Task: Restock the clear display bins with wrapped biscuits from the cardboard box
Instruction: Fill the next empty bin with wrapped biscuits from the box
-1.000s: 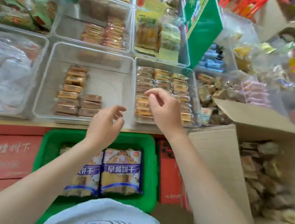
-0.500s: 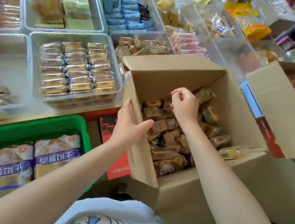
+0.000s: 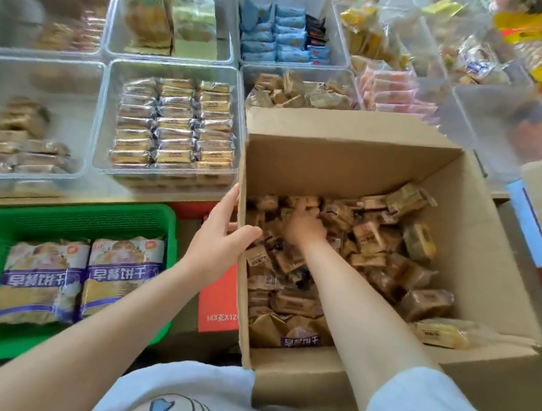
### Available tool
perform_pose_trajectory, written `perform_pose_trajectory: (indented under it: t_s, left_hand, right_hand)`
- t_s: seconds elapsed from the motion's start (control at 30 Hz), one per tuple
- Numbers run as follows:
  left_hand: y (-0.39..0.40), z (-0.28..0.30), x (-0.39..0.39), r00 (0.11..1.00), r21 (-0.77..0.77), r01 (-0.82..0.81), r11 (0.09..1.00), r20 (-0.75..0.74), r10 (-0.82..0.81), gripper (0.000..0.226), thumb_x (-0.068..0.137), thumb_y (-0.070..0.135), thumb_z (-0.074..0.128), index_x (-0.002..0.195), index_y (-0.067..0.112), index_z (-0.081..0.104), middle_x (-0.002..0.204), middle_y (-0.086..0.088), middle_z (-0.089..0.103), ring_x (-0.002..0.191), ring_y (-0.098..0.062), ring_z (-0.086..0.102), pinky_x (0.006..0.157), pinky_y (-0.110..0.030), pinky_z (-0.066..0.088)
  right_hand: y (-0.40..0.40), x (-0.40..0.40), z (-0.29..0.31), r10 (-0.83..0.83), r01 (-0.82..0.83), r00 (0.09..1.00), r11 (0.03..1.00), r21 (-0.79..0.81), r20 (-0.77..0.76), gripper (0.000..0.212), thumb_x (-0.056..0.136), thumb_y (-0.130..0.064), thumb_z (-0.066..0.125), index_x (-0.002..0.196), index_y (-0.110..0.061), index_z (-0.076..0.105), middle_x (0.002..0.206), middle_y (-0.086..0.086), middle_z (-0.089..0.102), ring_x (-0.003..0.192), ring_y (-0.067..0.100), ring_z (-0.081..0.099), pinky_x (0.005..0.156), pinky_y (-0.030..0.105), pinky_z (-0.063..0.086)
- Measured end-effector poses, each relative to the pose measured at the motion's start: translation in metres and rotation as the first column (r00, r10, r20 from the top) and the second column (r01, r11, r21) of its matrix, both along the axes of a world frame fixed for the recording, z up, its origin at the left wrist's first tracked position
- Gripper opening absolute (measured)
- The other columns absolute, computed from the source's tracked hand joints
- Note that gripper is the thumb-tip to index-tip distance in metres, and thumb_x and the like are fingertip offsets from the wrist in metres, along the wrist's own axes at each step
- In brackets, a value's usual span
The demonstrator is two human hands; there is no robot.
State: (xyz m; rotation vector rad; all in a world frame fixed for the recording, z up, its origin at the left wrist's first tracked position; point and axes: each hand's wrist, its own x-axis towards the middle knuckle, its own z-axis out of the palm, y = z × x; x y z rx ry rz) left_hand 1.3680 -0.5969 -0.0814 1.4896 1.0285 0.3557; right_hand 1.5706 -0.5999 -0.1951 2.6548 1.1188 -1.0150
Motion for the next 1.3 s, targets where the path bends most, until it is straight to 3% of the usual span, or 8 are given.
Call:
perform_pose_trajectory:
  t_s: [0.13, 0.3, 0.4, 0.57, 0.87, 1.03, 1.13, 1.3]
  left_hand:
    - [0.000, -0.002, 0.001, 1.000, 0.003, -0.011, 1.000, -0.010, 0.011, 0.086, 0.072, 0.055, 0.057, 0.152, 0.052, 0.025, 0.151, 0.018, 0.045, 0.116, -0.013, 0.062, 0.101, -0.045, 0.052]
    - [0.000, -0.004, 0.001, 1.000, 0.029, 0.007, 1.000, -0.001, -0.007, 0.087, 0.074, 0.057, 0.057, 0.153, 0.053, 0.022, 0.155, 0.019, 0.040, 0.121, -0.015, 0.059, 0.103, -0.044, 0.051]
    - [0.003, -0.007, -0.003, 0.999, 0.003, 0.044, 0.999, -0.002, -0.044, 0.090, 0.076, 0.062, 0.062, 0.154, 0.054, 0.018, 0.156, 0.017, 0.039, 0.130, -0.019, 0.054, 0.105, -0.049, 0.049]
    - [0.017, 0.015, -0.018, 0.999, 0.234, -0.012, 0.972, 0.041, 0.002, 0.049, 0.093, 0.038, 0.066, 0.139, 0.036, 0.049, 0.142, 0.013, 0.047, 0.127, -0.005, 0.049, 0.100, -0.031, 0.051]
    - [0.117, 0.082, -0.117, 0.937, 0.253, -0.147, 0.956, 0.346, 0.053, 0.054, 0.086, 0.020, 0.078, 0.127, 0.040, 0.049, 0.115, 0.013, 0.064, 0.093, -0.002, 0.068, 0.070, -0.020, 0.057]
    - [0.198, 0.064, -0.213, 0.793, -0.253, -0.382, 0.889, 0.404, 0.456, 0.036, 0.093, 0.010, 0.069, 0.124, 0.017, 0.053, 0.091, -0.008, 0.076, 0.075, -0.021, 0.075, 0.064, -0.030, 0.060]
    - [0.236, 0.042, -0.260, 0.816, -0.256, -0.428, 0.867, 0.303, 0.492, 0.038, 0.093, 0.016, 0.070, 0.128, 0.018, 0.054, 0.096, -0.005, 0.075, 0.077, -0.018, 0.074, 0.065, -0.028, 0.057]
    - [0.292, -0.016, -0.325, 0.861, -0.164, -0.455, 0.875, 0.171, 0.479, 0.026, 0.096, 0.039, 0.063, 0.116, 0.021, 0.066, 0.097, -0.003, 0.075, 0.087, -0.021, 0.073, 0.077, -0.045, 0.058]
  right_hand:
    - [0.000, 0.008, -0.003, -0.040, 0.040, 0.999, 0.998, 0.042, 0.010, 0.087, 0.096, -0.036, 0.064, 0.154, -0.002, 0.008, 0.156, 0.024, 0.024, 0.136, 0.039, 0.041, 0.105, 0.045, 0.045]
    - [-0.008, 0.023, 0.046, -0.081, 0.137, 0.916, 0.984, 0.116, -0.394, 0.069, 0.093, -0.052, 0.059, 0.150, -0.019, 0.039, 0.142, 0.007, 0.052, 0.118, 0.028, 0.061, 0.085, 0.036, 0.057]
    - [-0.014, 0.026, 0.096, -0.243, 0.471, 0.657, 0.872, 0.136, -0.714, 0.047, 0.100, -0.047, 0.040, 0.134, -0.016, 0.052, 0.125, 0.014, 0.060, 0.094, 0.031, 0.072, 0.088, 0.041, 0.059]
    - [-0.022, 0.011, 0.178, 0.029, 0.703, 0.310, 0.666, 0.250, -0.950, 0.053, 0.101, -0.043, 0.034, 0.128, -0.004, 0.056, 0.115, 0.024, 0.062, 0.085, 0.034, 0.067, 0.076, 0.037, 0.054]
    - [0.079, -0.160, 0.221, 0.183, 0.432, 0.655, 0.705, 0.562, -0.733, 0.050, 0.089, -0.043, 0.072, 0.123, -0.017, 0.046, 0.116, 0.018, 0.069, 0.097, 0.032, 0.073, 0.081, 0.049, 0.060]
    - [0.151, -0.249, 0.199, 0.288, 0.080, 0.866, 0.727, 0.682, -0.408, 0.049, 0.082, -0.053, 0.075, 0.123, -0.036, 0.054, 0.125, -0.005, 0.057, 0.107, 0.016, 0.066, 0.088, 0.038, 0.057]
    - [0.193, -0.299, 0.177, 0.412, -0.188, 0.895, 0.696, 0.693, -0.171, 0.059, 0.080, -0.039, 0.083, 0.129, -0.027, 0.053, 0.123, -0.002, 0.053, 0.107, 0.012, 0.057, 0.089, 0.026, 0.048]
    - [0.265, -0.353, 0.132, 0.307, -0.034, 0.866, 0.824, 0.565, -0.396, 0.054, 0.088, -0.034, 0.076, 0.134, -0.022, 0.048, 0.116, -0.003, 0.057, 0.100, 0.007, 0.058, 0.085, 0.019, 0.051]
